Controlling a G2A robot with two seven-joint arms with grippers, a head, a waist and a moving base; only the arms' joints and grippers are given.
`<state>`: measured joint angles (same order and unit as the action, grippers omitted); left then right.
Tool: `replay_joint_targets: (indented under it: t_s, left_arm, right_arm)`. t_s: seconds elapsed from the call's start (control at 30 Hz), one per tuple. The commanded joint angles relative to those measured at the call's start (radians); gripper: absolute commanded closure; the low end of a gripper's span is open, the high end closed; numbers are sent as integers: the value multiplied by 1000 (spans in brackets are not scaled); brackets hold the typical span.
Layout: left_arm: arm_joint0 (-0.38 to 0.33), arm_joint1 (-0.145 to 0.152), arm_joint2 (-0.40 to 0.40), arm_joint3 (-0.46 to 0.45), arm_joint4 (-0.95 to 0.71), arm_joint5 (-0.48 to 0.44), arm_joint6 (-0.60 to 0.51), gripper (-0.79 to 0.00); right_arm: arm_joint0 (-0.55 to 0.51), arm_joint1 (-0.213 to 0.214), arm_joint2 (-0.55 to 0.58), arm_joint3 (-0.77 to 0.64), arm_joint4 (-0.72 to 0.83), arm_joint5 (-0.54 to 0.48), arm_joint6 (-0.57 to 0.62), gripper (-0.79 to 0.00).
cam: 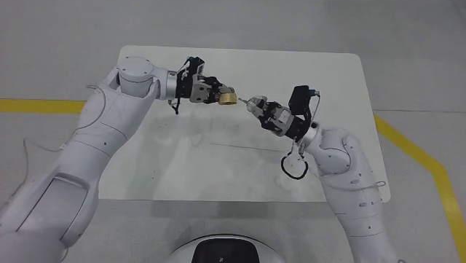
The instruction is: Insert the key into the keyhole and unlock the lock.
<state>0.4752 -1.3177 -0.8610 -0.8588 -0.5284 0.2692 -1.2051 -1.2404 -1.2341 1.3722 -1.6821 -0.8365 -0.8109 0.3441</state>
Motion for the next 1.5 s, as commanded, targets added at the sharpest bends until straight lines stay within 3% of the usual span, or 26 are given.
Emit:
replay_joint_targets:
  t_s: [0.0,0.23,0.43,0.6,0.73,1.23,1.3,1.47]
  left_arm:
    - [2,-5,10,-2,-4,26,15,0]
    - [7,-25,29,14,-33,81,87,0]
    - [10,-42,53,28,-65,150,79,0]
    - [-6,-69,101,119,-103,232,-3,0]
    - [-30,-90,106,201,-161,242,-43,0]
    - [-30,-90,106,201,-161,242,-43,0]
    - [-10,-89,102,177,-155,237,22,0]
    - [13,-85,86,125,-167,292,86,0]
  right_arm:
    - [-33,4,2,-88,-142,12,-10,0]
    - [-85,16,-25,-256,-453,92,28,0]
    - [-114,26,-31,-359,-597,111,78,0]
    - [-145,39,39,-445,-585,79,112,0]
    - [-163,45,86,-470,-541,67,119,0]
    - [-163,45,86,-470,-541,67,119,0]
    - [-168,47,89,-487,-564,76,125,0]
    - [-185,62,110,-556,-575,-52,183,0]
